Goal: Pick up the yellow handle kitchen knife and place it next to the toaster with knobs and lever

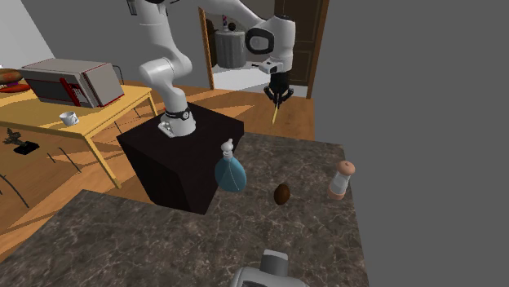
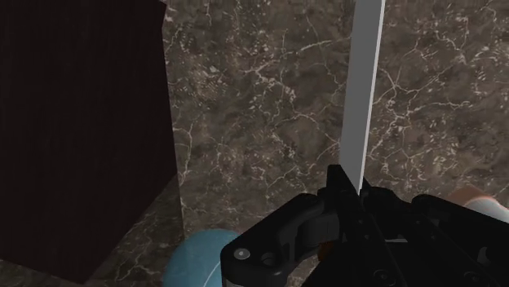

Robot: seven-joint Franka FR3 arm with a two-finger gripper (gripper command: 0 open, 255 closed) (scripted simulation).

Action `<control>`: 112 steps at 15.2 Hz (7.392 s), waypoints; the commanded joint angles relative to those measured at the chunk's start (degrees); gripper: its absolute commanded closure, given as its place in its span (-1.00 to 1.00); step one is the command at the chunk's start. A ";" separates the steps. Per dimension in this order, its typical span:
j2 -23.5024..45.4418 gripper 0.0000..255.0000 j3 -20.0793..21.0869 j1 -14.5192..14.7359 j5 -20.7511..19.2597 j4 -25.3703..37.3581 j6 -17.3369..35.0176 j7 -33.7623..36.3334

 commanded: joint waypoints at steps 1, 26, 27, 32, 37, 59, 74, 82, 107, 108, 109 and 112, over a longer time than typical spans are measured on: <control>-0.41 1.00 -0.03 -0.04 0.19 0.50 -0.90 -0.16; -0.79 1.00 -19.06 -17.25 -0.13 0.23 -1.71 -36.21; -0.11 1.00 -19.74 -17.91 -0.22 1.07 -1.89 -37.50; 3.97 1.00 -22.83 -21.22 -0.43 6.25 -3.09 -43.77; 9.12 1.00 -25.42 -24.51 -0.18 13.11 -4.89 -49.74; 39.77 1.00 -29.95 -37.97 3.13 56.99 -18.47 -67.18; 43.68 1.00 -29.67 -37.94 3.55 51.88 -9.47 -67.52; 46.78 1.00 -29.46 -38.03 3.82 50.85 -5.35 -67.69; 60.30 1.00 -28.65 -38.61 4.57 54.69 4.34 -68.02; 60.96 1.00 -28.61 -38.64 4.59 55.08 4.61 -68.03; 61.55 1.00 -28.58 -38.67 4.61 55.44 4.85 -68.03; 61.55 1.00 -28.58 -38.67 4.61 55.44 4.85 -68.03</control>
